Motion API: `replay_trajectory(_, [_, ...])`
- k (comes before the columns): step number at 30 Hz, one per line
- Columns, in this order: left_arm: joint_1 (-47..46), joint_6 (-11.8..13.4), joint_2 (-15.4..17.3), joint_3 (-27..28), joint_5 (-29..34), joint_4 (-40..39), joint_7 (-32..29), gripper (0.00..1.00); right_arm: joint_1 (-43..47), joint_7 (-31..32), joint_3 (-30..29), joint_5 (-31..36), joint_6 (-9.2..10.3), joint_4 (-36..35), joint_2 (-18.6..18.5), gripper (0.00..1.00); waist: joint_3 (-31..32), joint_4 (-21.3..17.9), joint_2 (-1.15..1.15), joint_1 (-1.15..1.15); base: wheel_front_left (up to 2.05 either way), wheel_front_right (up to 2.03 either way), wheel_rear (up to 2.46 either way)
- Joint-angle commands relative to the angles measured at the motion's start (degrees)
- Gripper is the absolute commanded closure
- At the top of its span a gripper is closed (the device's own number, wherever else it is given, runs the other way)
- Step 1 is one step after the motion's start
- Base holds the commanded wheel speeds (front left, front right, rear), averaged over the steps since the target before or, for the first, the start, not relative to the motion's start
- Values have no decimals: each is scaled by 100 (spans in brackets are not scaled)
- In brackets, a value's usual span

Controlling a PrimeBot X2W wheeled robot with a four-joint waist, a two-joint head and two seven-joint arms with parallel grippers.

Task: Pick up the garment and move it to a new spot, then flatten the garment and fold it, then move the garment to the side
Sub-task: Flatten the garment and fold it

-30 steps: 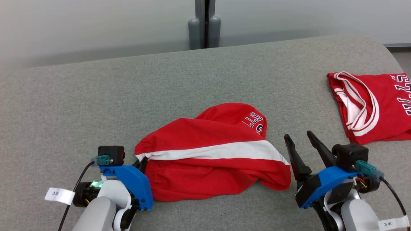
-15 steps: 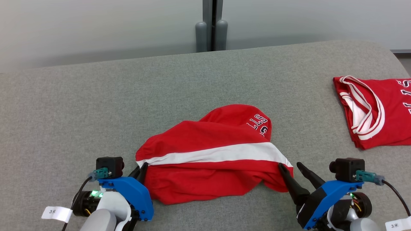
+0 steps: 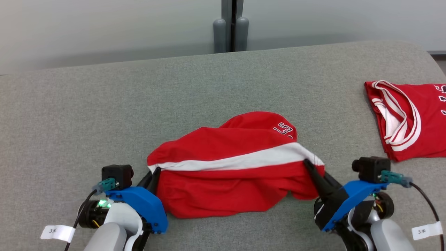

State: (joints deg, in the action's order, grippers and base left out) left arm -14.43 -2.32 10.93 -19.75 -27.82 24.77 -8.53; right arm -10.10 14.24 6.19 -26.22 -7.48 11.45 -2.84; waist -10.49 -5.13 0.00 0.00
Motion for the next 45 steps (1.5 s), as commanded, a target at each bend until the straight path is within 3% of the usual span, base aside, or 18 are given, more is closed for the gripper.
replay_trajectory(1, [-112, -13, 25, 23, -39, -65, 85, 100, -82, -114, -41, 27, -3, -71, -12, 100, 14, -6, 0, 0, 0, 0, 0])
replay_trajectory(9, [-354, -176, 18, 216, -260, -951, 504, 100, -379, -338, -215, 437, -3, -914, -10, 100, 81, -43, 0, 0, 0, 0, 0])
replay_trajectory(16, [-1334, -397, 438, 381, -779, -1836, -287, 100, -1670, 124, 17, 684, -3, -1492, -418, 100, -438, -173, 0, 0, 0, 0, 0])
replay_trajectory(19, [-2122, -428, 824, 498, -706, -1766, -582, 100, -2707, -25, 243, 600, -3, -1088, -603, 100, -814, -277, 0, 0, 0, 0, 0])
replay_trajectory(22, [-2951, -430, 914, 681, -675, -1580, -530, 100, -3827, -430, 537, 633, -3, -499, -729, 100, -1121, -358, 0, 0, 0, 0, 0])
replay_trajectory(26, [-3920, -357, 1003, 781, -324, -1293, -111, 100, -5107, -1306, 718, 816, -2, 330, -790, 100, -1363, -413, 0, 0, 0, 0, 0])
replay_trajectory(31, [-4593, -324, 955, 835, 8, -935, 630, 100, -5979, -2415, 773, 1182, -2, 1181, -812, 100, -1390, -428, 0, 0, 0, 0, 0])
replay_trajectory(37, [-4312, -407, 783, 727, -73, -635, 1317, 100, -5865, -2753, 1144, 1138, -2, 1853, -932, 100, -1368, -402, 0, 0, 0, 0, 0])
replay_trajectory(41, [-3546, -470, 707, 504, -206, -481, 1704, 100, -5221, -2668, 1771, 842, -3, 2081, -1171, 100, -1284, -334, 0, 0, 0, 0, 0])
replay_trajectory(45, [-2424, -491, 565, 199, -365, -290, 1956, 100, -4236, -2478, 2526, 237, -3, 1830, -1573, 100, -1065, -235, 0, 0, 0, 0, 0])
